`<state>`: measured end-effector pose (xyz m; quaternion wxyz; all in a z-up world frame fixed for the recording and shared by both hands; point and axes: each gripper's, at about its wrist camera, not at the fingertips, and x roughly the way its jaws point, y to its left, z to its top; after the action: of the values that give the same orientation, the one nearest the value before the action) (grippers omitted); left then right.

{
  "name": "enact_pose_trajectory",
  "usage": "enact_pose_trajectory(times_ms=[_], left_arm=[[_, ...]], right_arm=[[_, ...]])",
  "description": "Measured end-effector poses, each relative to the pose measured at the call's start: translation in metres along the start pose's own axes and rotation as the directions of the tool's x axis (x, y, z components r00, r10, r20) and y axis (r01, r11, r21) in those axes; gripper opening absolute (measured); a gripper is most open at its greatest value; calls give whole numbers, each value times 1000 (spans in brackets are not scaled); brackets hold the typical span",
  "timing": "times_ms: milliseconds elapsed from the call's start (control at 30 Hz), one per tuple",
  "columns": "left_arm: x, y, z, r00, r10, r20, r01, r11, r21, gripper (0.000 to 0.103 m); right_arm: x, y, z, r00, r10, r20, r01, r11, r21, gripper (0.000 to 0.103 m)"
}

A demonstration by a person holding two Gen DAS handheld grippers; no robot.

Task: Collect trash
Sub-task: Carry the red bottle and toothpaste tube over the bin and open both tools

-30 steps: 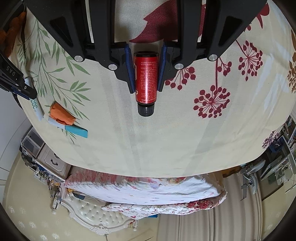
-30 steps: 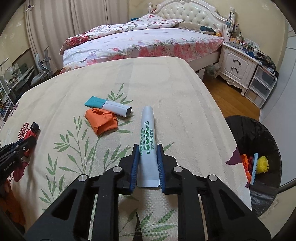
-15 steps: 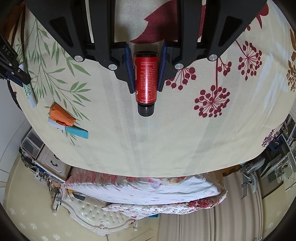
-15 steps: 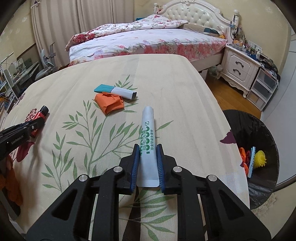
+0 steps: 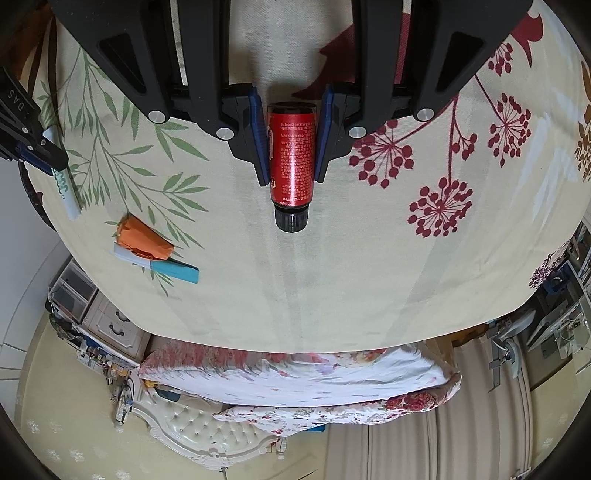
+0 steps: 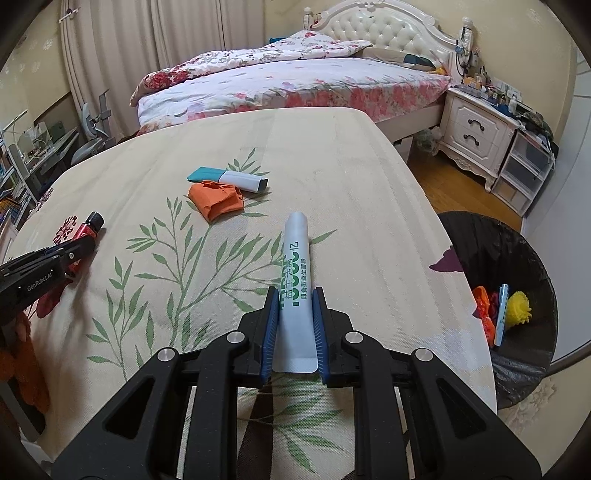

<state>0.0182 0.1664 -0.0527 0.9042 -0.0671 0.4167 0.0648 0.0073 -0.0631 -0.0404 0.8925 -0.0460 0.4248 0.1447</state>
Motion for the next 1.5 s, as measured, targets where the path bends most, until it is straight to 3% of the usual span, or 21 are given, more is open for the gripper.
enact_pose_trajectory(times_ms=[500, 967, 1233, 1500], left_arm=[[-5, -82, -3, 988, -155, 14, 152, 980, 125, 25], [-5, -192, 25, 945, -322, 58, 292, 911, 290, 25], [5, -245, 40, 924, -374, 73, 328, 878, 348, 25], [15, -283, 46, 915, -395, 85, 332, 855, 397, 25]], right_arm=[[-22, -64, 6, 994, -95, 62, 88, 990, 108, 18], [-42, -157, 13, 950, -287, 125, 242, 927, 285, 18], [-40, -186, 14, 935, -326, 141, 264, 903, 340, 18], [-39, -212, 13, 919, -363, 151, 282, 877, 390, 18]])
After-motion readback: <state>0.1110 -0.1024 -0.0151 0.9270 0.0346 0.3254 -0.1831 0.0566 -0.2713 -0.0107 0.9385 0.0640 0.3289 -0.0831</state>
